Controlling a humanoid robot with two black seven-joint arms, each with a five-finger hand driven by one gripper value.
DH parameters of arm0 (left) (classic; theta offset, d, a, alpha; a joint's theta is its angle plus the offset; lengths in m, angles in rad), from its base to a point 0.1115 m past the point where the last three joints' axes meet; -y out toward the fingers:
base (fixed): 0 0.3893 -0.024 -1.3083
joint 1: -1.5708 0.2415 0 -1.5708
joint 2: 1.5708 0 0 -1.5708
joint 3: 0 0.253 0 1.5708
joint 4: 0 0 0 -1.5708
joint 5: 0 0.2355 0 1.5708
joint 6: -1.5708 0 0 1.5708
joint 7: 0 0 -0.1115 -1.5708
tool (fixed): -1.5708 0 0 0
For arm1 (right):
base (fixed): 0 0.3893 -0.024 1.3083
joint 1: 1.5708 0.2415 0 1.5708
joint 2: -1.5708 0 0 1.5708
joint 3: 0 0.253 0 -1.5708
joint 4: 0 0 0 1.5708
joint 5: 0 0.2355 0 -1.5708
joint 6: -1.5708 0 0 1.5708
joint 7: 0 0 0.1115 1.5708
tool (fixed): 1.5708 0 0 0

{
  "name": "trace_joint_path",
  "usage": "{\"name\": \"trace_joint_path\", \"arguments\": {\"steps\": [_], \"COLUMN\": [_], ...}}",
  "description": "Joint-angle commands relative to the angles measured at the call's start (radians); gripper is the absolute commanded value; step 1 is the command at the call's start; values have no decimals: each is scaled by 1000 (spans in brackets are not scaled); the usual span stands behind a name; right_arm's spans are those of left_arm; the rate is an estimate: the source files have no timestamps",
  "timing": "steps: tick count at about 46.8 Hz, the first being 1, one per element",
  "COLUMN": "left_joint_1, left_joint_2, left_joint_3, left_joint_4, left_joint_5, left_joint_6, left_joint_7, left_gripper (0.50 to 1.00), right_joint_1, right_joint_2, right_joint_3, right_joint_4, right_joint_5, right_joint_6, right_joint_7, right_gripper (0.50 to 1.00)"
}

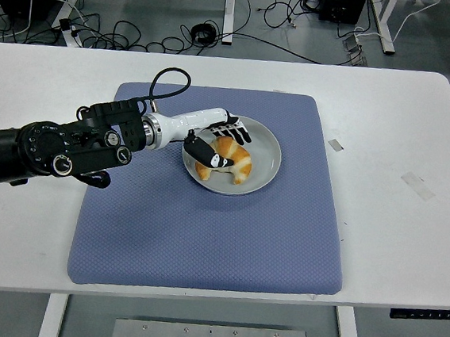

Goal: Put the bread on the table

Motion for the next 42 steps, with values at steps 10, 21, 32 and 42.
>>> {"name": "trace_joint_path", "arguments": {"steps": [10, 21, 32, 42], "left_joint_1": [-2, -8, -18, -23], "left_joint_2": [3, 5, 8, 41], "left_joint_3": [-1, -2, -5, -10], "left_joint_4": [0, 0, 0, 0], "left_joint_5": [0, 0, 0, 3], "left_joint_6": [-2, -2, -2, -3], "left_joint_7": [-2, -2, -2, -3], "left_gripper": [681, 681, 680, 680], "right_joint_1": [0, 0, 0, 0], "right_joint_2": [0, 0, 0, 0], "right_joint_3": [0, 0, 0, 0], "right_joint_4": [0, 0, 0, 0], "right_joint_5": [0, 0, 1, 0], "right_joint_6": [0, 0, 0, 0], "right_joint_7": [0, 0, 0, 0], "right_gripper": [1000, 1000, 1000, 1000]}}
